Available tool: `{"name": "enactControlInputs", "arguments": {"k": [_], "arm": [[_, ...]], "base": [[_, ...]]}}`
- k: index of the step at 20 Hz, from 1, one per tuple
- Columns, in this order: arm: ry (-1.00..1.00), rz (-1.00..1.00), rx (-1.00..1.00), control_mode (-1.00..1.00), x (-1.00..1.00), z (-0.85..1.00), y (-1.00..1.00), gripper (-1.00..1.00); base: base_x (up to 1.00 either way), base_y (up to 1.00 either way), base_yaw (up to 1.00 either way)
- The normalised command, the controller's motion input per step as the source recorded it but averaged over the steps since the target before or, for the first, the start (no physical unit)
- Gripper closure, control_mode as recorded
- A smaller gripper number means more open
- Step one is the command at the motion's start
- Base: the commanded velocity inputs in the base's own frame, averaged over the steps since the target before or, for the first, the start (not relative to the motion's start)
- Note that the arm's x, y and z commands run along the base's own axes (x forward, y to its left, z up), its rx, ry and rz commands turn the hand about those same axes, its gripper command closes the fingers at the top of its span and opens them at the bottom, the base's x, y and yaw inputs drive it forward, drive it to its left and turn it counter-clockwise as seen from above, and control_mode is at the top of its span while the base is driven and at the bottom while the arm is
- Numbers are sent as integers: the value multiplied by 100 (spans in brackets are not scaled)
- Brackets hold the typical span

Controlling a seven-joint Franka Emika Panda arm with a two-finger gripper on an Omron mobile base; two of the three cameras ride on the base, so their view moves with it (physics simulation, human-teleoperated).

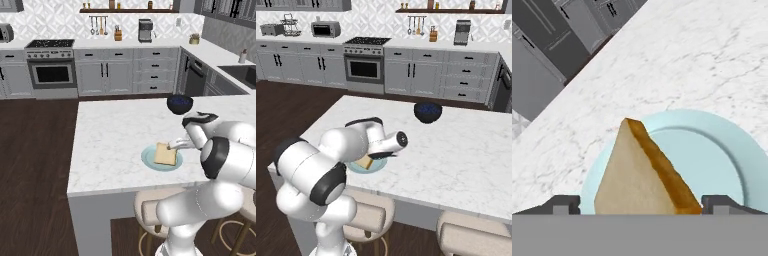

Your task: Start the toaster. Once the lever pops up, take the bread to the plate on the dining counter.

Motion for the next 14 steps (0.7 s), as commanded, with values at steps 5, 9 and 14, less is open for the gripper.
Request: {"name": "enactControlInputs", "arguments": {"k": [5,9,14], "arm": [[-1,-9,-22,-100,0,0,0,-100],[0,-13,-27,-100,7,-1,0,-100],[1,-9,-24,-100,35,-5,0,-100]], "base": [[0,0,0],[0,0,0],[0,0,0]]}}
